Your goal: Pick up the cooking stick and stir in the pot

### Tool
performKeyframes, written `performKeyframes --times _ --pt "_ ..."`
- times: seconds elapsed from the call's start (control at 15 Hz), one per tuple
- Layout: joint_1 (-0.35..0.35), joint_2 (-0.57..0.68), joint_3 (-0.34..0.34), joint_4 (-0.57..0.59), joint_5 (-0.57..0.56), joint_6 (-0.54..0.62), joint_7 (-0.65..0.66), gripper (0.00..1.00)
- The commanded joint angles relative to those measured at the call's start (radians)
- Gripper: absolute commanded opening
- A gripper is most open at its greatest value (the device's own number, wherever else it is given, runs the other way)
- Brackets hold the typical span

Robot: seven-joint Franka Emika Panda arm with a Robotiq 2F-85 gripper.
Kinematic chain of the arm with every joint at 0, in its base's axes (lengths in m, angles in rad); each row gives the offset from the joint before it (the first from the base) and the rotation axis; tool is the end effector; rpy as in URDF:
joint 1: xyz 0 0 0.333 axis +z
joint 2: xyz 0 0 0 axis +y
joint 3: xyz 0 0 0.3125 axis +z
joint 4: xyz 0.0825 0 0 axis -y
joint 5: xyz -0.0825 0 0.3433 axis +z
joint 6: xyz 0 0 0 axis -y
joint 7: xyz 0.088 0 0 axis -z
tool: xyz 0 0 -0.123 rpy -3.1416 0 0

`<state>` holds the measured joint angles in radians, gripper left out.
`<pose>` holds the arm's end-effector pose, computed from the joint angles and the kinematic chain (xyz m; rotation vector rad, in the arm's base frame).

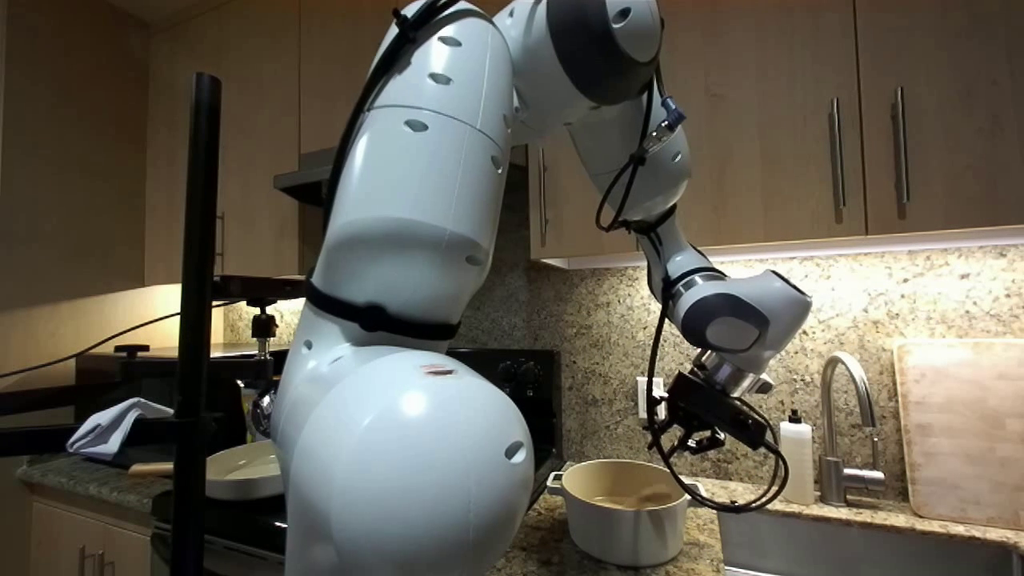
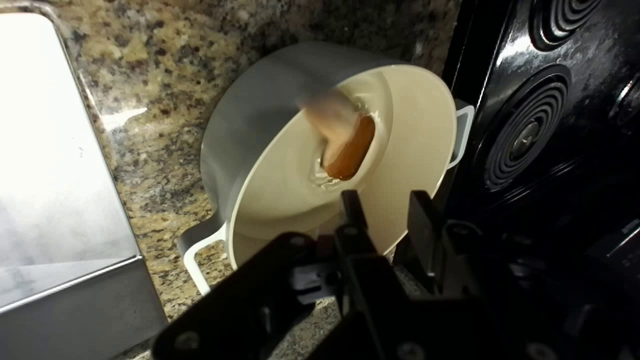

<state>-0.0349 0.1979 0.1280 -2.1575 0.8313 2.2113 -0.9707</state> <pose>0.5184 0.0817 0.3170 -2.4141 -0.6139 -0.1927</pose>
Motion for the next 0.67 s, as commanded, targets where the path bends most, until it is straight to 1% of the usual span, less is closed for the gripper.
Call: performKeyframes --times 0.0,0.27,0.4,0.47,0.53,0.6 --pt "0.029 -0.074 -0.017 -0.068 -0.003 0.031 0.073 0.07" --pt "0.047 -0.069 -0.021 -0.053 -0.032 0.023 0.131 0.07" --pt "0.049 -0.065 -0.025 -0.059 -0.023 0.021 0.151 0.09" --pt "0.048 -0.064 -0.029 -0.062 -0.016 0.021 0.156 0.36" --pt "0.04 -0.063 -0.034 -0.07 -0.005 0.012 0.155 0.51" --pt "0.037 -0.061 -0.038 -0.077 0.002 0.013 0.155 0.51"
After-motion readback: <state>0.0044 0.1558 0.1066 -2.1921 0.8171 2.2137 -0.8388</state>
